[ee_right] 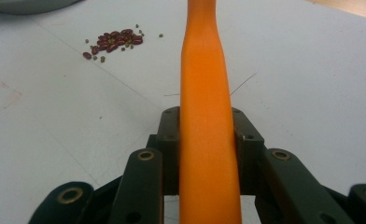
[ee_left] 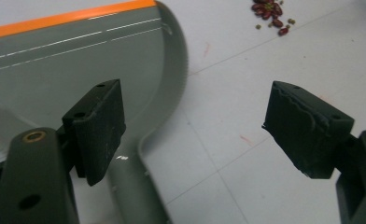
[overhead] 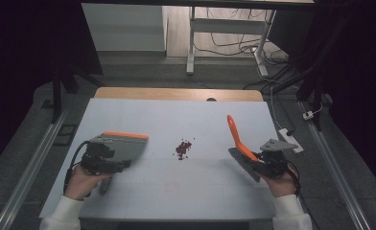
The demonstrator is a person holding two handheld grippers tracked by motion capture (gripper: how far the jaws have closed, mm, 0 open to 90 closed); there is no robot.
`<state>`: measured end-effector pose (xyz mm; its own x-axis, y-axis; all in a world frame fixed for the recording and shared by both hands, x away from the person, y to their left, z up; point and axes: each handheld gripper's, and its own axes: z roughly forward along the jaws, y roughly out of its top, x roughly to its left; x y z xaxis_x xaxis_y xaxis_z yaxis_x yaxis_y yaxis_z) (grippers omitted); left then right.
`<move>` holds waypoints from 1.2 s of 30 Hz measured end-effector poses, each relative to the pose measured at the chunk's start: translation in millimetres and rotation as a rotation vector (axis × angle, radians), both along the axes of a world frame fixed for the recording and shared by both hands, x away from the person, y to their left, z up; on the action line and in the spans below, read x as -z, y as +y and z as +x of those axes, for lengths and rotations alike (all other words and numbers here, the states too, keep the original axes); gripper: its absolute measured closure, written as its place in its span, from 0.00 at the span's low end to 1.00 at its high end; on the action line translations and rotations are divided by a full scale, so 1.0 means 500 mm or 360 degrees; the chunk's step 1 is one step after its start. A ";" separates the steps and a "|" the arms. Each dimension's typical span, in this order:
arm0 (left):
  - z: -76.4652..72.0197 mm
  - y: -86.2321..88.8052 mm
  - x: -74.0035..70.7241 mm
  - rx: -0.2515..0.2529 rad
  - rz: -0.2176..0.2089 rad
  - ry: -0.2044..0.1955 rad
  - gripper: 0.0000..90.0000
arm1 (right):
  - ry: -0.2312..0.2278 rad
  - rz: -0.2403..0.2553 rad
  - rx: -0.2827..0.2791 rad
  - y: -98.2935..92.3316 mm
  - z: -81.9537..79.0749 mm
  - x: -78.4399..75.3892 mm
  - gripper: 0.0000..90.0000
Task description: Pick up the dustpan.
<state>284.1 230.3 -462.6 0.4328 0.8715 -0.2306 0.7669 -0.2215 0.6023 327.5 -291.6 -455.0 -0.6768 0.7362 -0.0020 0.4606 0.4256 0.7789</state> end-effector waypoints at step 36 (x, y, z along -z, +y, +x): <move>-0.007 0.066 0.073 -0.0257 0.0006 0.0350 0.20 | 0.0038 -0.0075 -0.0031 0.015 -0.002 0.021 0.78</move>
<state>280.6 263.3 -499.0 0.2282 0.9262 -0.3001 0.9048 -0.0879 0.4166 326.6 -284.2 -465.4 -0.6913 0.7223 -0.0203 0.4698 0.4707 0.7468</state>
